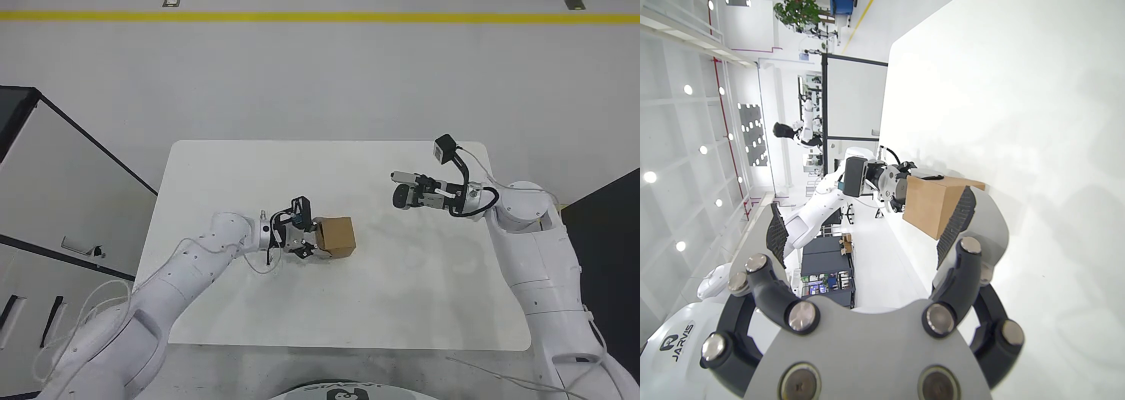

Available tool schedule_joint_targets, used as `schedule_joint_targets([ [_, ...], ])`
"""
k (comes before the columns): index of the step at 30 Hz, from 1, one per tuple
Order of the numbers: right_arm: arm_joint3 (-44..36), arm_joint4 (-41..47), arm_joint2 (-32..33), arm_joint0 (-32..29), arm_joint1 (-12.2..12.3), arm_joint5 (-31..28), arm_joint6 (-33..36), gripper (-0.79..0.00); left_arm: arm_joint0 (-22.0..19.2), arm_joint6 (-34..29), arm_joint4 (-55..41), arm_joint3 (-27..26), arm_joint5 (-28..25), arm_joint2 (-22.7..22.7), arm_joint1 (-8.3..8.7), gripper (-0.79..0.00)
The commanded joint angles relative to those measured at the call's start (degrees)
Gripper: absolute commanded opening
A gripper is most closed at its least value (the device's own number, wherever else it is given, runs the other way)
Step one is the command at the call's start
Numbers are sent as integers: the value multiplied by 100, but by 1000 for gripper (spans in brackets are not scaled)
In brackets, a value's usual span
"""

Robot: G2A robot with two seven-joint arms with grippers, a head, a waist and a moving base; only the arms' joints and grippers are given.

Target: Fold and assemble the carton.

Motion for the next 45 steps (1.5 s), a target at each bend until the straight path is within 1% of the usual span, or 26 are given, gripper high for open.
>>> schedule_joint_targets([
  [1,0,0,0,0,0,0,0,0,-38,64,30,109,7,42,-39,-785],
  [4,0,0,0,0,0,0,0,0,-90,162,63,282,26,97,-99,-779],
  [5,0,0,0,0,0,0,0,0,-104,185,69,338,29,113,-118,-653],
  [6,0,0,0,0,0,0,0,0,-120,202,86,384,42,130,-136,-603],
  [7,0,0,0,0,0,0,0,0,-133,224,99,429,43,146,-152,-576],
  [8,0,0,0,0,0,0,0,0,-143,249,100,477,44,156,-168,-511],
  [9,0,0,0,0,0,0,0,0,-157,258,113,525,47,168,-182,-320],
  [10,0,0,0,0,0,0,0,0,-168,271,112,570,49,176,-196,-92],
  [11,0,0,0,0,0,0,0,0,-178,278,111,616,38,184,-209,0],
  [17,0,0,0,0,0,0,0,0,-248,445,213,789,-31,228,-250,0],
  [20,0,0,0,0,0,0,0,0,-284,630,312,867,-82,232,-234,0],
  [26,0,0,0,0,0,0,0,0,-309,912,282,1048,33,130,-194,0],
  [41,0,0,0,0,0,0,0,0,-259,769,-139,1197,185,-100,-209,0],
  [45,0,0,0,0,0,0,0,0,-262,744,-144,1192,141,-129,-200,0],
])
